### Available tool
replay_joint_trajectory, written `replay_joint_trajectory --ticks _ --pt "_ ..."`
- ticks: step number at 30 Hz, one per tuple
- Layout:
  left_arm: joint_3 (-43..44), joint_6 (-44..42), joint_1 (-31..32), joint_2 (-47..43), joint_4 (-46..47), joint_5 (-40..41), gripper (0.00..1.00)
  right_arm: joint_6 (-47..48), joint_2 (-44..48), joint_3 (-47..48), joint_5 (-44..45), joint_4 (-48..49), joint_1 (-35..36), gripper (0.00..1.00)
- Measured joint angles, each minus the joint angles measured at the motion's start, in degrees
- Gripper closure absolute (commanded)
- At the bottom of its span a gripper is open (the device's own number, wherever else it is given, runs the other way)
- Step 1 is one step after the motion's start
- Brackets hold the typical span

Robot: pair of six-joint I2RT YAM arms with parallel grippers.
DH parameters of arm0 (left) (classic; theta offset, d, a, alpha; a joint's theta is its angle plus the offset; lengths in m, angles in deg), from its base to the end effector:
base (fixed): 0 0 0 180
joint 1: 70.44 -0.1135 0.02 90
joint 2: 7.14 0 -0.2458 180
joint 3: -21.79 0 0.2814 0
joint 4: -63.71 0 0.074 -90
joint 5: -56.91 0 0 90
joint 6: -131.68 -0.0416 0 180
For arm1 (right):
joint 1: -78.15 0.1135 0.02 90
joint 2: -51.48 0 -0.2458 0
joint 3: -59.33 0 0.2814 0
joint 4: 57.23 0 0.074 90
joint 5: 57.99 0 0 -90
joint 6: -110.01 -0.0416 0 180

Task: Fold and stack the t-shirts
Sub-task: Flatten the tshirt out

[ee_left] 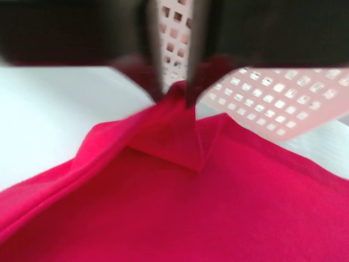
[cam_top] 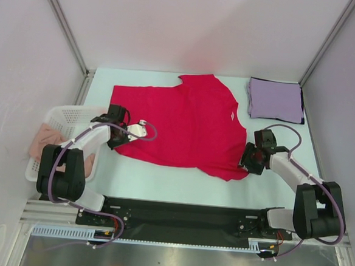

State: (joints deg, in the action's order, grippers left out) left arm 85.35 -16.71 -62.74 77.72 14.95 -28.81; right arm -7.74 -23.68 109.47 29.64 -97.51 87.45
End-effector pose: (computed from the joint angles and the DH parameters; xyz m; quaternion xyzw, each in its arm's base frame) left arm 0.2973 -0.0371 0.1475 0.5313 0.8285 0.1073 0.1406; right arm 0.2566 0.0438 0.1271 0.1522 0.9647 0.0871 0.1963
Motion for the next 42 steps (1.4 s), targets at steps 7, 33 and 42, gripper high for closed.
replay_joint_trajectory --ticks 7,33,42 --pt "-0.76 -0.57 0.0 -0.85 -0.07 -0.46 1.0 -1.2 7.43 0.02 0.31 -4.81 -0.04 0.43" --pt "-1.86 4.24 -0.5 -11.15 -4.79 -0.61 1.0 -7.23 11.41 -4.94 0.46 -3.74 -2.29 1.0" --pt "1.73 5.86 -0.7 -18.27 -13.51 -0.92 1.0 -10.25 35.17 11.23 5.6 -16.15 -2.78 1.0"
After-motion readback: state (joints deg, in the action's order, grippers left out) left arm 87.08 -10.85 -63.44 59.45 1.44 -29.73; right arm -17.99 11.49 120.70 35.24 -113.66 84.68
